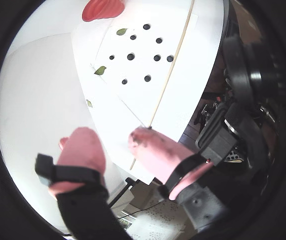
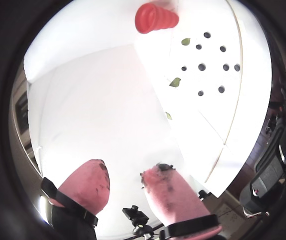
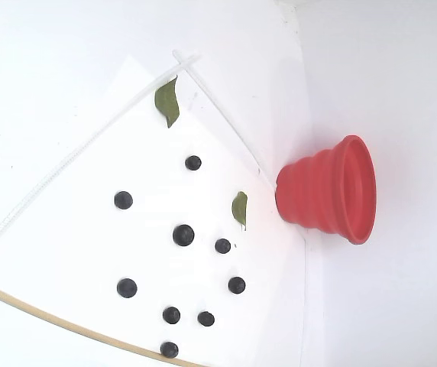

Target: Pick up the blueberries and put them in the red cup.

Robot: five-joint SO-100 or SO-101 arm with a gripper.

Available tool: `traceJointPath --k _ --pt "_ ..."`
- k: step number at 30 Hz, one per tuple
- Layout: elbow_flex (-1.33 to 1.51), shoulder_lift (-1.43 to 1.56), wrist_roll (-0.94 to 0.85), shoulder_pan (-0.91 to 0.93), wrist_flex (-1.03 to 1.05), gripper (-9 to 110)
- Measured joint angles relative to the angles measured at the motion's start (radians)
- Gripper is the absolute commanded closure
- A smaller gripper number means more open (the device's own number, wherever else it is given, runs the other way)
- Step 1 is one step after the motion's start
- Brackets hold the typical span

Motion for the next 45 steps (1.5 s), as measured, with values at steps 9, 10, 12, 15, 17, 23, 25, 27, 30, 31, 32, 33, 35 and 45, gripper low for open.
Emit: traceJointPath --k 9,10,12,15,17,23,25,27,30,31,32,33,35,45 --pt "-0.044 0.000 -0.055 -0.044 -0.021 88" --pt "-0.044 0.000 -0.067 -0.041 -0.035 88" --pt "-0.060 -0.009 -0.110 -0.040 -0.071 88" --pt "-0.072 -0.023 -0.195 -0.046 -0.084 88" --pt "-0.072 -0.023 -0.253 -0.051 -0.086 88" --pt "-0.011 -0.028 -0.399 -0.091 -0.094 87" --pt "0.011 -0.043 -0.449 -0.097 -0.101 87" --pt "0.020 -0.064 -0.499 -0.097 -0.110 87" --pt "0.032 -0.098 -0.575 -0.097 -0.123 87" --pt "0.044 -0.109 -0.603 -0.097 -0.133 87" --pt "0.057 -0.117 -0.623 -0.097 -0.140 87" --pt "0.071 -0.127 -0.647 -0.097 -0.149 87" --pt "0.104 -0.150 -0.701 -0.097 -0.170 87" --pt "0.207 -0.275 -0.930 -0.081 -0.249 87"
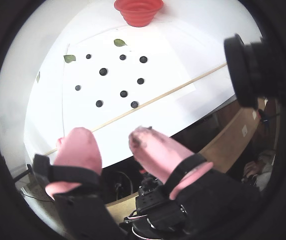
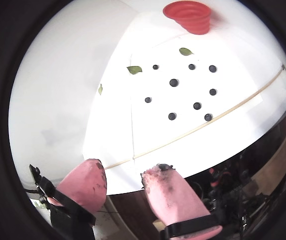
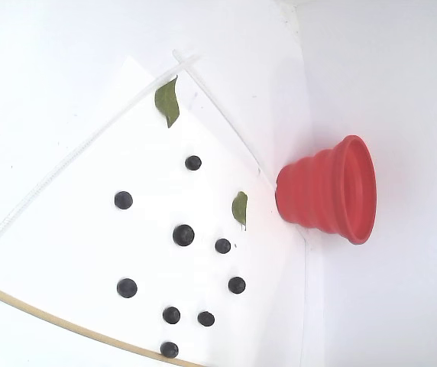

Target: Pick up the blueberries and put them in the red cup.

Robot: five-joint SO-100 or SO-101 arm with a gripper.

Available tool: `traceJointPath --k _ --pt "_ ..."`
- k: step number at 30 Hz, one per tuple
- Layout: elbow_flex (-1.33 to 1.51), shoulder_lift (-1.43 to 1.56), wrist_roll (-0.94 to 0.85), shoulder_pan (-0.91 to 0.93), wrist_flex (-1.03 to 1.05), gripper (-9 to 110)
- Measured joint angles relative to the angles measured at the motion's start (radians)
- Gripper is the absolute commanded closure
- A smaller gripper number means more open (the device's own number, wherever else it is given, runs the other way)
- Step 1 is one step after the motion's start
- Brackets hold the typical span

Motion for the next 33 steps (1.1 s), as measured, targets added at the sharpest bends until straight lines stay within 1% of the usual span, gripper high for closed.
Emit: traceJointPath --k 10,15,20,33 --pt "0.025 -0.146 -0.152 0.031 -0.057 87" --pt "0.063 -0.268 -0.236 0.057 -0.129 87" --pt "0.092 -0.302 -0.308 0.103 -0.175 87" --pt "0.144 -0.414 -0.468 0.138 -0.258 87"
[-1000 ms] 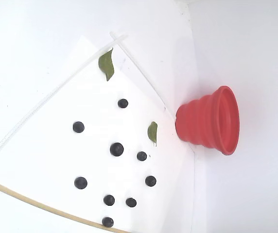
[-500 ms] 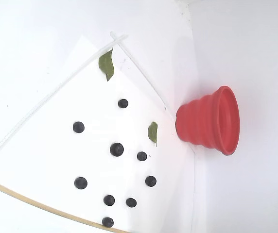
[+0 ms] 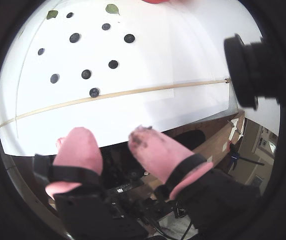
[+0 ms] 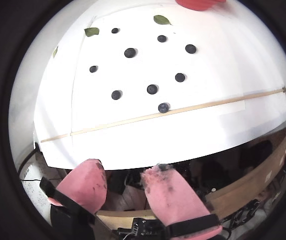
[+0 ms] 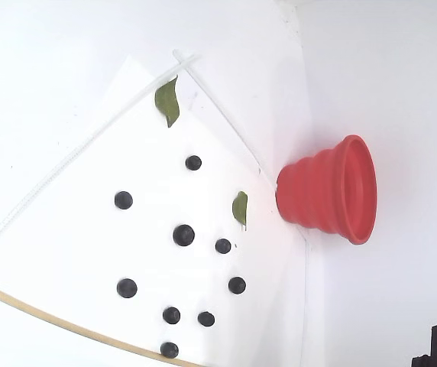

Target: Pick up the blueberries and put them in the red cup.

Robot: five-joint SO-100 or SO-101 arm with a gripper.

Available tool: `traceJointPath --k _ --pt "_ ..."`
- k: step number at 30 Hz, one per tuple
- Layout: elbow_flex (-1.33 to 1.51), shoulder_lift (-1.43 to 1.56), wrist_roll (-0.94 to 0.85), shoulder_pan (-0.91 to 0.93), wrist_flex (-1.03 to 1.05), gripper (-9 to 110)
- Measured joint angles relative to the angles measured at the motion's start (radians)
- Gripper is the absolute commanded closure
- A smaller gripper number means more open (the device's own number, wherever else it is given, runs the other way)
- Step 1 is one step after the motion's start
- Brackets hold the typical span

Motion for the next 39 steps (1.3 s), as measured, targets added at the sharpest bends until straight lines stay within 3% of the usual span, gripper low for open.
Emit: traceJointPath --k 39 --pt "0.127 -0.405 -0.258 0.051 -0.322 87"
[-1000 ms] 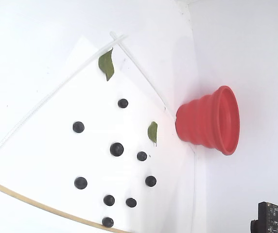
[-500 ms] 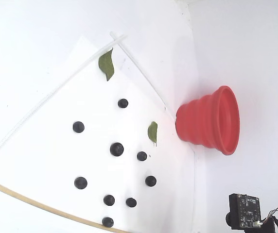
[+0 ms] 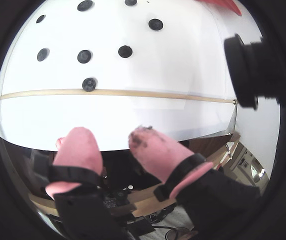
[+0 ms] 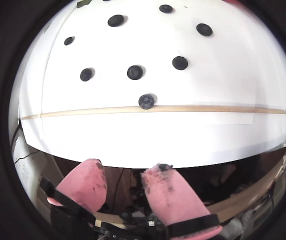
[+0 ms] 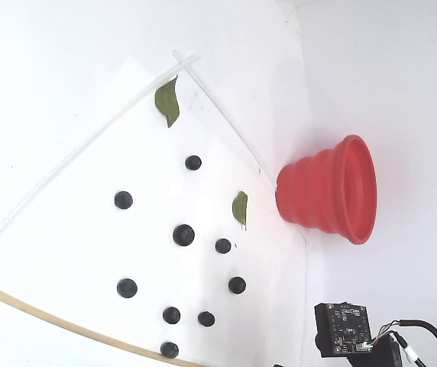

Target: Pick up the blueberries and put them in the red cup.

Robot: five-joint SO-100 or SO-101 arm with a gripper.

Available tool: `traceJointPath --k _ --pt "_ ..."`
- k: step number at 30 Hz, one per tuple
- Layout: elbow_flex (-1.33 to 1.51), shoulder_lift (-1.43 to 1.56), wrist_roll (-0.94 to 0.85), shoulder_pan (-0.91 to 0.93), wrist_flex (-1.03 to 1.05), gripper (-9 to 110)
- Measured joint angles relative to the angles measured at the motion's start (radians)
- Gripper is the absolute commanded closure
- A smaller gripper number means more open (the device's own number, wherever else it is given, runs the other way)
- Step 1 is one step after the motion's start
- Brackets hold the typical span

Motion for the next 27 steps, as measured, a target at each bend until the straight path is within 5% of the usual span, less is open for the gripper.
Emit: traceJointPath --k 27 --pt "0.041 -0.272 -0.044 0.032 -0.253 86"
